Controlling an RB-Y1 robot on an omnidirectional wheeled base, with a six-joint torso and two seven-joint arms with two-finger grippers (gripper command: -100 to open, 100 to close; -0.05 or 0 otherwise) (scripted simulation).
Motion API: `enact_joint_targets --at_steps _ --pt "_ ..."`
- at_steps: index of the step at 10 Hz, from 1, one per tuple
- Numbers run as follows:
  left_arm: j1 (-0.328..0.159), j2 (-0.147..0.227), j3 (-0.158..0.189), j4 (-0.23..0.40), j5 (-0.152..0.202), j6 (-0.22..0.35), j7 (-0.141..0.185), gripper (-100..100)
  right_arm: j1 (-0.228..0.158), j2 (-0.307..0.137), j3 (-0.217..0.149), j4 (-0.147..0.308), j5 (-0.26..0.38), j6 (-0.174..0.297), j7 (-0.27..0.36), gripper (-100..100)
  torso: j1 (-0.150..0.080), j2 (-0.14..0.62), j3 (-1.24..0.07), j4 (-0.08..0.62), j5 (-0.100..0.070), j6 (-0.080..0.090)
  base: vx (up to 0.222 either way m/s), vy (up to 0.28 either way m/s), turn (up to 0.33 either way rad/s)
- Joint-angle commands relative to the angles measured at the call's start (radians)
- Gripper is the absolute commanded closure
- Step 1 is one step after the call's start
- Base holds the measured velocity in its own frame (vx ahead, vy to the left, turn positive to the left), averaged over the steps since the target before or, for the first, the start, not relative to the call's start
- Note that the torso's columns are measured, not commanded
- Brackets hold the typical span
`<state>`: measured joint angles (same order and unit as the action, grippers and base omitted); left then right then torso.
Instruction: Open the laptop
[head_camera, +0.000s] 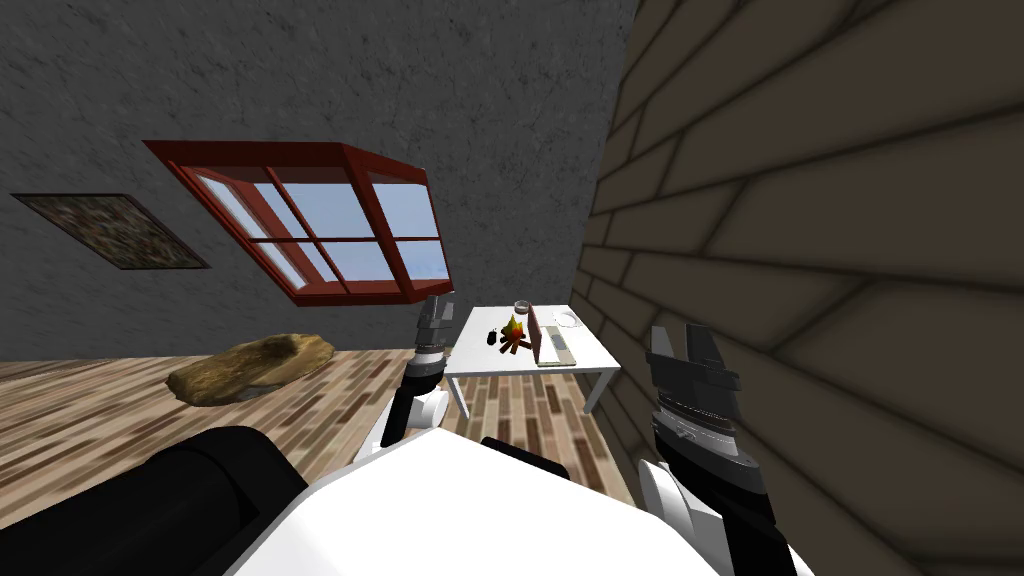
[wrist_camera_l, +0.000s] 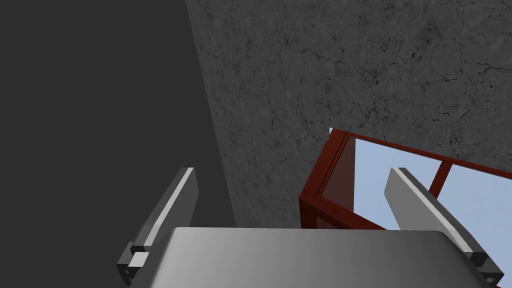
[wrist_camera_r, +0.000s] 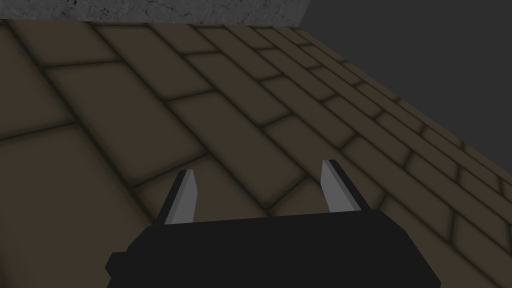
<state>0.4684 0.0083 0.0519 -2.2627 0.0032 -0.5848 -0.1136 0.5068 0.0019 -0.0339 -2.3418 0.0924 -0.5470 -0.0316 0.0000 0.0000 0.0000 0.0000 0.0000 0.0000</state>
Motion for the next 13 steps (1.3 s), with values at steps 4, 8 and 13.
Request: enact_joint_targets --at_steps 4,8,13 --pt "0.000 0.000 0.000 0.000 0.000 0.000 0.000 0 0.000 0.000 0.000 0.000 0.000 0.000 0.000 0 0.000 0.248 -0.497 0.248 0.000 0.000 0.000 0.000 0.000" --pt "0.000 0.000 0.000 0.000 0.000 0.000 0.000 0 0.000 0.000 0.000 0.000 0.000 0.000 0.000 0 0.000 0.544 -1.087 0.544 0.000 0.000 0.000 0.000 0.000" --pt "0.000 0.000 0.000 0.000 0.000 0.000 0.000 0 -0.006 -0.102 -0.015 0.023 0.043 0.011 0.031 -100 0.001 0.737 -1.475 0.737 0.000 0.000 0.007 0.027 0.010"
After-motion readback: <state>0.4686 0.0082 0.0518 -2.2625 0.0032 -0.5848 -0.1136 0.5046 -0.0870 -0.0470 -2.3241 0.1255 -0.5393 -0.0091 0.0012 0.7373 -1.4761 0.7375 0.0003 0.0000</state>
